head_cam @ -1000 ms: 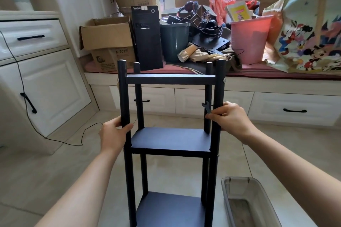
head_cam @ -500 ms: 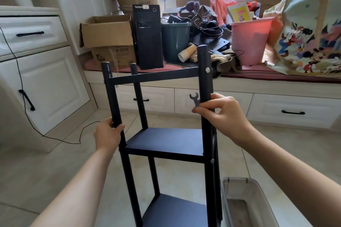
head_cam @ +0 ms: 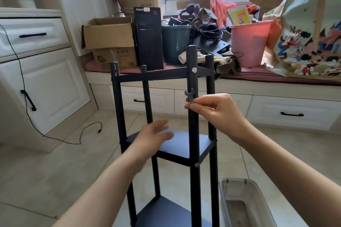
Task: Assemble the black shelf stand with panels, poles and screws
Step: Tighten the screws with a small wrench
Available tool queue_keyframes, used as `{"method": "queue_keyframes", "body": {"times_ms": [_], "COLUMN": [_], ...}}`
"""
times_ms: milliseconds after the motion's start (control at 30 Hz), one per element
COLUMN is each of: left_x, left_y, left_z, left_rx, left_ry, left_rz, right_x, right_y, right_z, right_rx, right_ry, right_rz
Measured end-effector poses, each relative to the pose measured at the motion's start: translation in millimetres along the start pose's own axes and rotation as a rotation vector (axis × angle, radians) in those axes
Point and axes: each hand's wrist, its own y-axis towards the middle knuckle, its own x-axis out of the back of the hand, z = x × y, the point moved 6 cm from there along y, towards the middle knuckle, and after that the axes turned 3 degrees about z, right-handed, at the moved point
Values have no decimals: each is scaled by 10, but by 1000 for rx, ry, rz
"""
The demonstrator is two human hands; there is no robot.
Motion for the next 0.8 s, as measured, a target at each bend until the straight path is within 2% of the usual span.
{"method": "queue_keyframes", "body": {"times_ms": [100, 200, 467, 800], "left_x": [-317, -446, -496, -427], "left_y": [-108, -141, -151, -173], "left_z": [-110, -150, -178, -263], "left_rx": [-10, -12, -197, -292], "left_ry": [-260, -406, -339, -275], "left_rz": [171, 166, -6, 74], "right_x": [-25, -21, 17, 89], "right_y": [20, 34, 56, 51], "right_z": [26, 23, 84, 129], "right_rx": [17, 22, 15, -44], "right_ry": [-4, 24, 78, 171], "right_rz": [13, -10, -87, -106]}}
